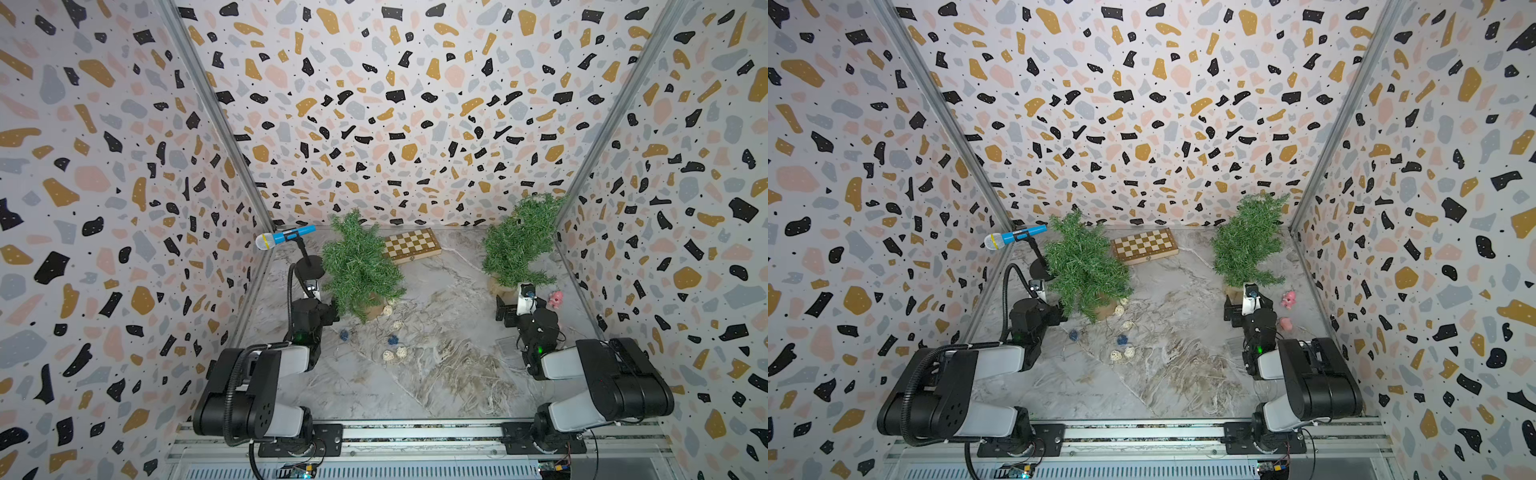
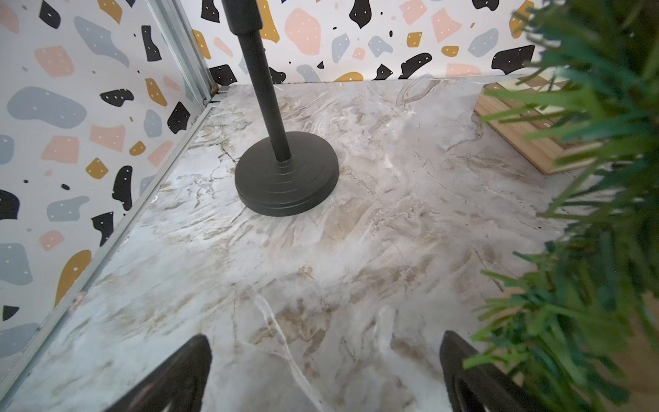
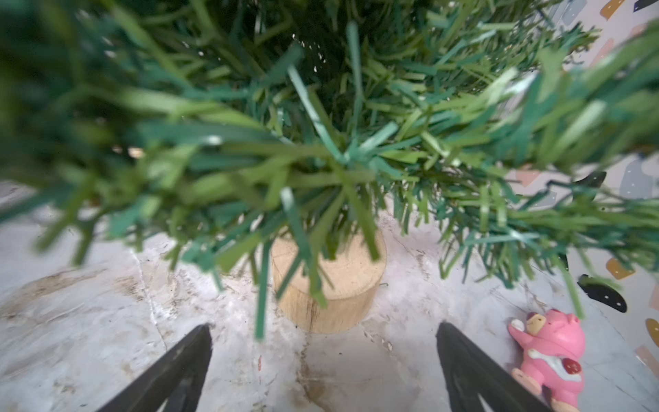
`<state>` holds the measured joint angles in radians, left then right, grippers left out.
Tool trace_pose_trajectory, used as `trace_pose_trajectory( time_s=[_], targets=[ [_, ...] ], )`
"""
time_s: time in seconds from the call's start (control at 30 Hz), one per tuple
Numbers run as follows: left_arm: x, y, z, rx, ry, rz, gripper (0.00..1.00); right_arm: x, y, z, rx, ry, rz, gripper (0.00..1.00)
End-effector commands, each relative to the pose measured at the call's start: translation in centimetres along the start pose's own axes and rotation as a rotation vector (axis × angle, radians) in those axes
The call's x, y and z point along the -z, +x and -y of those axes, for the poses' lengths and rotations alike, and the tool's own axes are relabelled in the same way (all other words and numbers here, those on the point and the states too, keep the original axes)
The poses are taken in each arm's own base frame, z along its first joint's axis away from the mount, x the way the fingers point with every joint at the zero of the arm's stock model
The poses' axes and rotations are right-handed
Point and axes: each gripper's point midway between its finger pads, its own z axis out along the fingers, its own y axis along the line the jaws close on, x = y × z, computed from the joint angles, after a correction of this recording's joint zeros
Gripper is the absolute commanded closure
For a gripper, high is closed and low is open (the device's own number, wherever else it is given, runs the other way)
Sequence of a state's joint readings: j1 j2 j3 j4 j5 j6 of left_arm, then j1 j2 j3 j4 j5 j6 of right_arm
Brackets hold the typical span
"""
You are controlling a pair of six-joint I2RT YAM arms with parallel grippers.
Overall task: Wrap string light around the christmas tree
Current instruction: Pick up the light string from the center of the board.
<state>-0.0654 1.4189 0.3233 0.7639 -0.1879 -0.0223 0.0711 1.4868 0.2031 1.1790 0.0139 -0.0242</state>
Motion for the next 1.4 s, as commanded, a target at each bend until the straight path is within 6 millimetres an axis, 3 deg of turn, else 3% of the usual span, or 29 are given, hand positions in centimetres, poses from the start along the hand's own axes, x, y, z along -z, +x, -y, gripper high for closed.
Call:
trace_pose_trajectory(
  time_s=[0.0, 1.27, 1.37],
  targets=[
    [0.0, -1.5, -0.2, 0.020, 0.001, 0.049, 0.01, -0.5, -1.5, 0.0, -0.003, 0.002, 0.037, 0.01],
    [0.0, -1.6, -0.3, 0.023, -0.003, 0.049, 0.01, -0.4, -1.4, 0.1, -0.007, 0.003, 0.036, 0.01],
    [0.8, -2.2, -1.1, 0.039, -0.058, 0.089, 0.01, -0.7, -2.4, 0.9, -0.019, 0.062, 0.016, 0.01]
  ],
)
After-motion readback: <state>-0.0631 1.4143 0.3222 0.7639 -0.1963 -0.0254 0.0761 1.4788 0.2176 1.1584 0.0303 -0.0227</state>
